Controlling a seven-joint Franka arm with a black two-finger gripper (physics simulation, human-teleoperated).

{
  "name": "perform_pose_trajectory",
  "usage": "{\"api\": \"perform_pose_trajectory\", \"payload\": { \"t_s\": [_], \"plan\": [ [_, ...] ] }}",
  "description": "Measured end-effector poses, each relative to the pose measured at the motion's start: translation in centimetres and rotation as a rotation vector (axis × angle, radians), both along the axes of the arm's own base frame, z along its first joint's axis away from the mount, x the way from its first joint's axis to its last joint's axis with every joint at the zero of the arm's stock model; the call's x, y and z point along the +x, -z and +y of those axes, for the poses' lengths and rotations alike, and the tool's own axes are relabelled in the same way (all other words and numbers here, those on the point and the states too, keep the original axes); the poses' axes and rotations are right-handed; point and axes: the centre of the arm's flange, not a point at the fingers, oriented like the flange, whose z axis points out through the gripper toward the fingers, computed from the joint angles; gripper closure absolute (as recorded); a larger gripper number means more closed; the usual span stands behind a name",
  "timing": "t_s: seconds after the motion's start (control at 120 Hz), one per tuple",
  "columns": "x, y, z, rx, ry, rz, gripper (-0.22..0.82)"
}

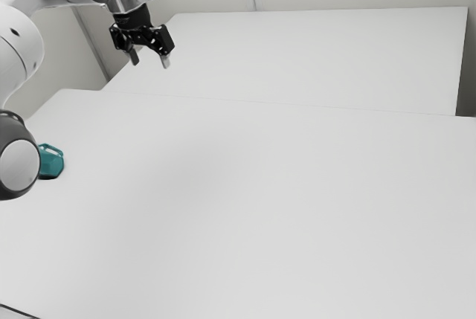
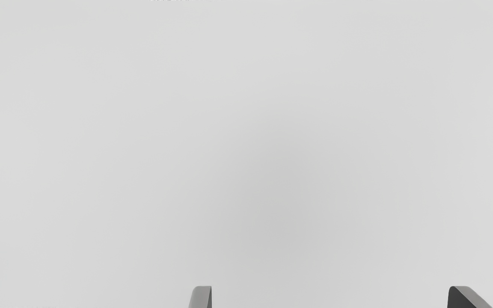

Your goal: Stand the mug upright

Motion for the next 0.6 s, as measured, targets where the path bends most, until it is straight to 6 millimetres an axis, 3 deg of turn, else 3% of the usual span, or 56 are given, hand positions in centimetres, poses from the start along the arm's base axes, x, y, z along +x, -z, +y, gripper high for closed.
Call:
{"api": "perform_pose_trajectory", "payload": {
  "t_s": [0.158,0.225,0.275,0.417,0.6],
  "plan": [
    [-0.2,0.0,-0.3,-0.008,-0.016,-0.001,0.00],
    [-0.3,1.6,0.6,-0.007,-0.042,0.032,0.00],
    [-0.7,2.3,3.8,0.001,-0.096,0.049,0.00],
    [-2.5,4.5,15.4,-0.038,-0.255,0.082,0.00],
    [-7.1,6.7,23.6,-0.090,-0.316,0.109,0.00]
  ]
}}
